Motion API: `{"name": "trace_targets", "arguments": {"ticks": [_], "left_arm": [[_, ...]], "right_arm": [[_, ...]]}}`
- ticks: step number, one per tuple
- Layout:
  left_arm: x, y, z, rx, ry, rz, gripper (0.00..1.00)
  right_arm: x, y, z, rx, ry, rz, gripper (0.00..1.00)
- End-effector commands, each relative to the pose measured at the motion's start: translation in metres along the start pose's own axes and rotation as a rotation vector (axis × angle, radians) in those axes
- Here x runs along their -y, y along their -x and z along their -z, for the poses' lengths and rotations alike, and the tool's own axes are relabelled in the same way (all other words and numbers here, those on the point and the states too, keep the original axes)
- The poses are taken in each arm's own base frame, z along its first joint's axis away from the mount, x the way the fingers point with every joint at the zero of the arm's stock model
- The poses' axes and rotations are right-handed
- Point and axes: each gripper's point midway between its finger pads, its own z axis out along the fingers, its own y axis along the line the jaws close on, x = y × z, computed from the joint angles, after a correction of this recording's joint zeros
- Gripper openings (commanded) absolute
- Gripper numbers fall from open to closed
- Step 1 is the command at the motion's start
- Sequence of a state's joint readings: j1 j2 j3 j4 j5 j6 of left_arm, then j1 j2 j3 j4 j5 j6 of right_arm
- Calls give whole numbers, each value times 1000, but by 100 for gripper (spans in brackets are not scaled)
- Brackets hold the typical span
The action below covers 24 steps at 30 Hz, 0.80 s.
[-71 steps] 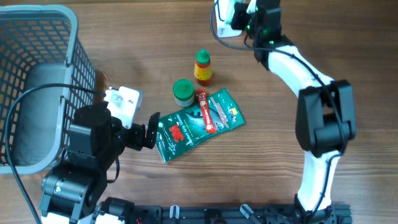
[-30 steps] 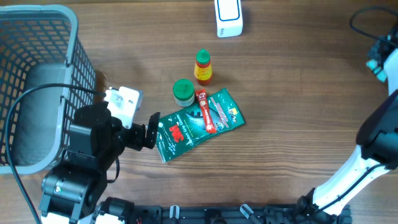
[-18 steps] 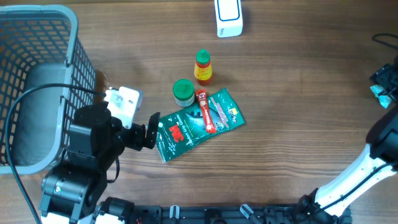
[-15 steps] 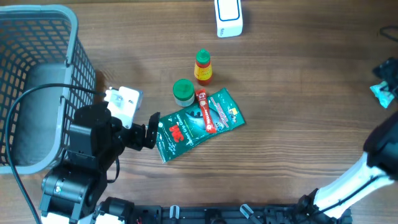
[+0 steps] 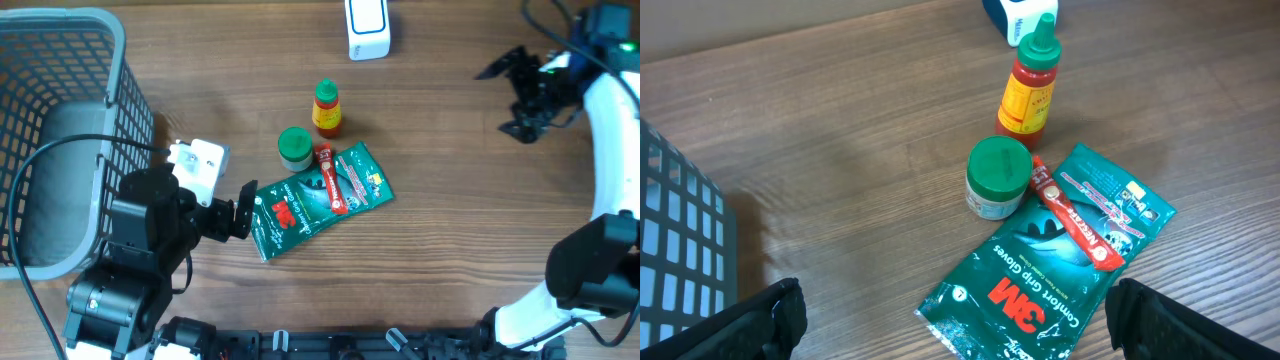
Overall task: Scan the item barcode
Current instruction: 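Carry the wipes pack to the right edge and drop it, then reach the right gripper to the red-capped bottle and grasp it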
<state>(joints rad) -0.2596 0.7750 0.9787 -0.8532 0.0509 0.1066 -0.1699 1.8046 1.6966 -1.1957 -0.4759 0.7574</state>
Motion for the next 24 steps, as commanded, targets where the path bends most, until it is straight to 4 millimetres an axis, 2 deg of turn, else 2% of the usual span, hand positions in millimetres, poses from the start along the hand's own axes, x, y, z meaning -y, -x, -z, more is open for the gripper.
{"name": "trace_targets", "arguments": {"ticks": [1,2,5,8,13,15,19,22,24], "left_arm": [[0,0,0,3,-5,9,100],[0,0,0,3,-5,9,100],[0,0,0,3,-5,9,100],[0,0,0,3,-5,9,100],[0,0,0,3,-5,9,100],[0,0,0,3,-5,9,100],[0,0,0,3,-5,9,100],[0,0,0,3,-5,9,100],[0,0,0,3,-5,9,100]], "right_arm": [[-38,-43,-23,-77,52,317,100],[-54,-59,-32,-85,73,433,100],[-94,-104,-50,-97,140,632,100],[-122,-126,-65,-9,145,761,100],[-144,-127,-77,221,59,812,100],[-152,-131,-85,254,61,837,100],[-169,-141,-127,250,100,913,100],[-174,-154,-149,250,94,1005,100],[-171,-156,-158,304,39,1022,100]]}}
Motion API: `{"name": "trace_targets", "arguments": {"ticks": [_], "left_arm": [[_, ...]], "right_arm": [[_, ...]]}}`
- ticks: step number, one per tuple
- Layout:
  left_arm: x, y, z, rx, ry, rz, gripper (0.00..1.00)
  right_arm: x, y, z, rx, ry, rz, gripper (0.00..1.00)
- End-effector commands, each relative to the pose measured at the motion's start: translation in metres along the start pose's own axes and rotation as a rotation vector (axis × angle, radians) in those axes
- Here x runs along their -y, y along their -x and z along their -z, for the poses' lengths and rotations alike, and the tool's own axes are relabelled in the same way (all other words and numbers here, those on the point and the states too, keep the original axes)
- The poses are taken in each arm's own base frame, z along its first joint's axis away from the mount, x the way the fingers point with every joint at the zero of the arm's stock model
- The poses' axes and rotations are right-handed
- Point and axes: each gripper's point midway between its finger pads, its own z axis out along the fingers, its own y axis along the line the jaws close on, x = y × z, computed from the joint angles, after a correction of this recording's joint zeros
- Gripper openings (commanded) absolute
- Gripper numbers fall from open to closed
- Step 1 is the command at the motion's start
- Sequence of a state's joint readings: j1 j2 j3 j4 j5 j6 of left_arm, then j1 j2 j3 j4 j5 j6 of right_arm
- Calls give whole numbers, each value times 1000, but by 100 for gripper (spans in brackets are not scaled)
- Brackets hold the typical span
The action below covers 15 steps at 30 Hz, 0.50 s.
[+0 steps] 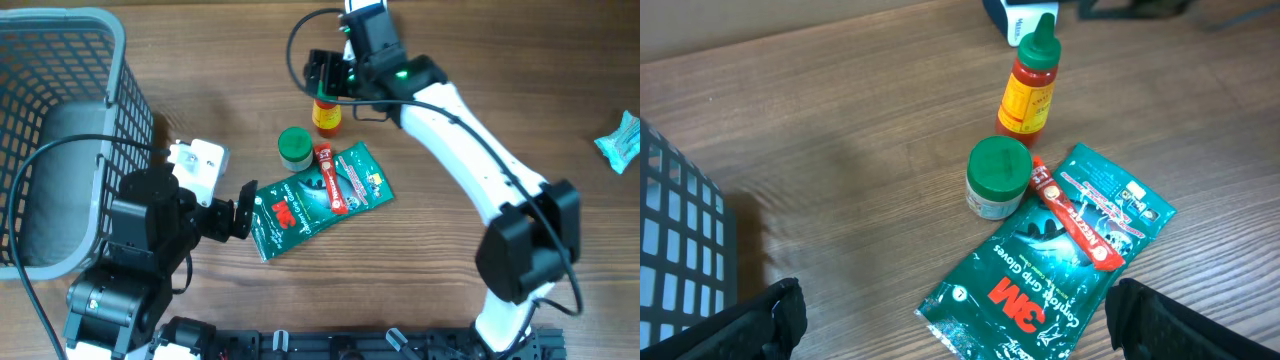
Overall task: Scan the item barcode
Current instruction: 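Reach the right gripper to the red-capped bottle and grasp it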
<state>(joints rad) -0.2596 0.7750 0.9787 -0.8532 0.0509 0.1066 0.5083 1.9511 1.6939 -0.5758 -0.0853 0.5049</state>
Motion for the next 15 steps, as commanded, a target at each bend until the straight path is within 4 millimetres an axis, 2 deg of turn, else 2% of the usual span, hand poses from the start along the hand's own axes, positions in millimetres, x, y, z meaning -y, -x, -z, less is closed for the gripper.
{"name": "trace_targets", "arguments": {"ticks": [1,7,10,12,13,15], "left_arm": [[0,0,0,3,-5,9,100],[0,0,0,3,-5,9,100],[0,0,0,3,-5,9,100],[0,0,0,3,-5,9,100],[0,0,0,3,-5,9,100],[0,0,0,3,-5,9,100]], "right_arm": [[2,-16,-23,25,-139,100,100],[19,-21,-37,63,-279,83,97],[26,-18,-37,88,-317,67,79],[25,-17,-38,90,-316,68,71],[26,-17,-38,89,-316,68,62],[27,-18,-39,85,-317,68,50]]}}
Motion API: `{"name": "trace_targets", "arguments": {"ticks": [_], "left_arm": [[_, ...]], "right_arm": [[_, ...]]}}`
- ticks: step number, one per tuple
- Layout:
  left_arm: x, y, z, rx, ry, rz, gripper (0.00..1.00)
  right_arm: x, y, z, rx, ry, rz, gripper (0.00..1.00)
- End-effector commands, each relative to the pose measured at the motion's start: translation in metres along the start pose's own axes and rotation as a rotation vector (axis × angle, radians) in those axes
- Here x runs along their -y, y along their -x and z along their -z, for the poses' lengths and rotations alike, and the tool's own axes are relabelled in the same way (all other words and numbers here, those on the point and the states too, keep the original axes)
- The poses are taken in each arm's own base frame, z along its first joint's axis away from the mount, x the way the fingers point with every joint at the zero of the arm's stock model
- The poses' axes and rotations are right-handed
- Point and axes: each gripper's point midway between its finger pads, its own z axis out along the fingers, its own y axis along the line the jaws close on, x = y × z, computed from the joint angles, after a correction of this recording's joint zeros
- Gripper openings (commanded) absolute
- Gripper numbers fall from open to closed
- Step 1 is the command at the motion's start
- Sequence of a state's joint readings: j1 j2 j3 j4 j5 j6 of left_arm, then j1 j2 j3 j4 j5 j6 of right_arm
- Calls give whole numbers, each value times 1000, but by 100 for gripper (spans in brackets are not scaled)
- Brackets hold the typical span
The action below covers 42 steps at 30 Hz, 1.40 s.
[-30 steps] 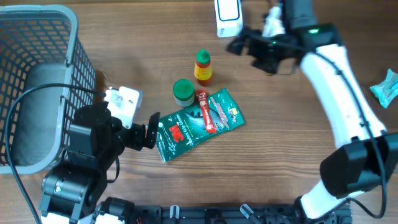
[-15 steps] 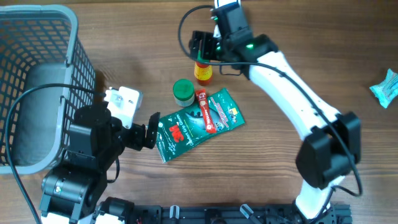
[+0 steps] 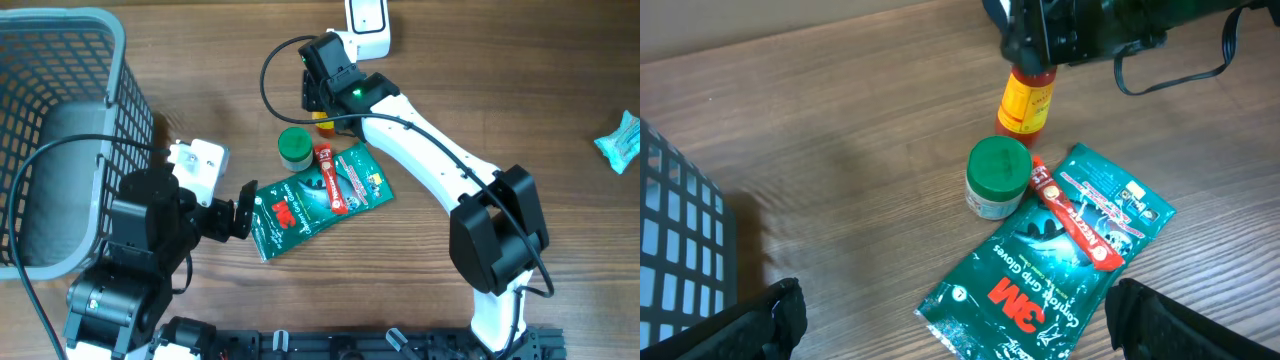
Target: Scan the item barcode
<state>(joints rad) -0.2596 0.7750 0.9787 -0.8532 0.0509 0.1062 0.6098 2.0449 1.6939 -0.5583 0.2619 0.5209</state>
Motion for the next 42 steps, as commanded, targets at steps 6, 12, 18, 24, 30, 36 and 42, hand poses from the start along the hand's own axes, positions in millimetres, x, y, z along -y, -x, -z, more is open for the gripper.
{"name": "trace_targets", "arguments": {"ticks": [6,12,18,24,30,36,42], "left_arm": [[0,0,0,3,-5,9,100],[0,0,0,3,-5,9,100],[0,0,0,3,-5,9,100],[0,0,0,3,-5,9,100],[0,0,0,3,-5,9,100],[0,0,0,3,-5,9,100],[0,0,0,3,-5,9,100]], "right_arm": [[9,-5,-7,-9,-46,7,32],[38,5,28,17,-175,12,32],[85,8,68,0,-293,-174,34],[175,-12,81,-89,-512,-525,34],[223,-15,90,-2,-661,-849,34],[240,-40,78,133,-790,-1149,41],[234,-52,67,77,-775,-1160,64]]}}
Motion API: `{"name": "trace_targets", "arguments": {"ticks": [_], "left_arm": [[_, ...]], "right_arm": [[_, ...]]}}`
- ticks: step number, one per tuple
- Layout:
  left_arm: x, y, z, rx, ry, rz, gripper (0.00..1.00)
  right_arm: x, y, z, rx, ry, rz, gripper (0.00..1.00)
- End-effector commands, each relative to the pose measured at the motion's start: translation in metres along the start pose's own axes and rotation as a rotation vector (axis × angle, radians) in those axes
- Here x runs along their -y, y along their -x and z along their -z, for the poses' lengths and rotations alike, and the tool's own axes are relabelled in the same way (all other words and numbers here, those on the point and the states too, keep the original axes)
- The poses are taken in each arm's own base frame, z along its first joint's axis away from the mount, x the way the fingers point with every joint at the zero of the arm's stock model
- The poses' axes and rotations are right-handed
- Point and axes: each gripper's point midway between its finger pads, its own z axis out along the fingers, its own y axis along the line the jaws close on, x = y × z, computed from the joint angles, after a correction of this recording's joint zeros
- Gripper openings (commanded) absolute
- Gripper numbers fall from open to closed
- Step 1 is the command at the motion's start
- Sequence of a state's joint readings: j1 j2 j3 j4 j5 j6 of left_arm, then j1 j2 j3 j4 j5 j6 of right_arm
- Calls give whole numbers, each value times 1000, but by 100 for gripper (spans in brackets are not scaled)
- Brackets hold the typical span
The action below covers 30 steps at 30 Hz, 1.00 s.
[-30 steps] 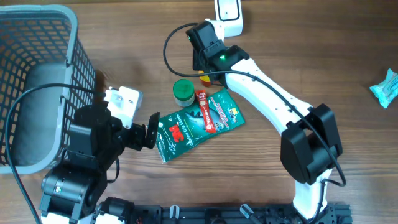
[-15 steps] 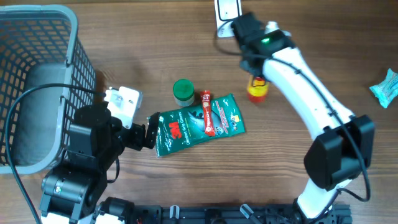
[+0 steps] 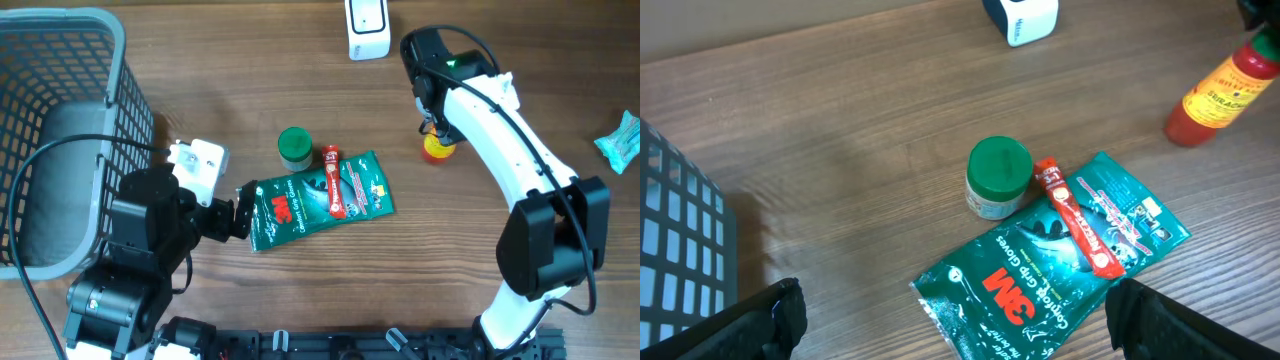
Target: Scan the item barcode
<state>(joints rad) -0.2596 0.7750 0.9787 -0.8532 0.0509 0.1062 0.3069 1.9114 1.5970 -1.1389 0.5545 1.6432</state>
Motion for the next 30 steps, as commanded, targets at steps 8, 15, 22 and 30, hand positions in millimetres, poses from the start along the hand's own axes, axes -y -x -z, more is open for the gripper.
{"name": "trace_targets", "arguments": {"ticks": [8,15,22,30], "left_arm": [[0,0,0,3,-5,9,100],[0,0,0,3,-5,9,100],[0,0,0,3,-5,9,100],[0,0,0,3,-5,9,100]], "right_arm": [[-23,0,50,-121,178,354,100],[-24,19,86,1,327,1087,100],[-29,-19,64,-63,491,1459,99],[-1,-37,16,-125,421,1490,100]]}}
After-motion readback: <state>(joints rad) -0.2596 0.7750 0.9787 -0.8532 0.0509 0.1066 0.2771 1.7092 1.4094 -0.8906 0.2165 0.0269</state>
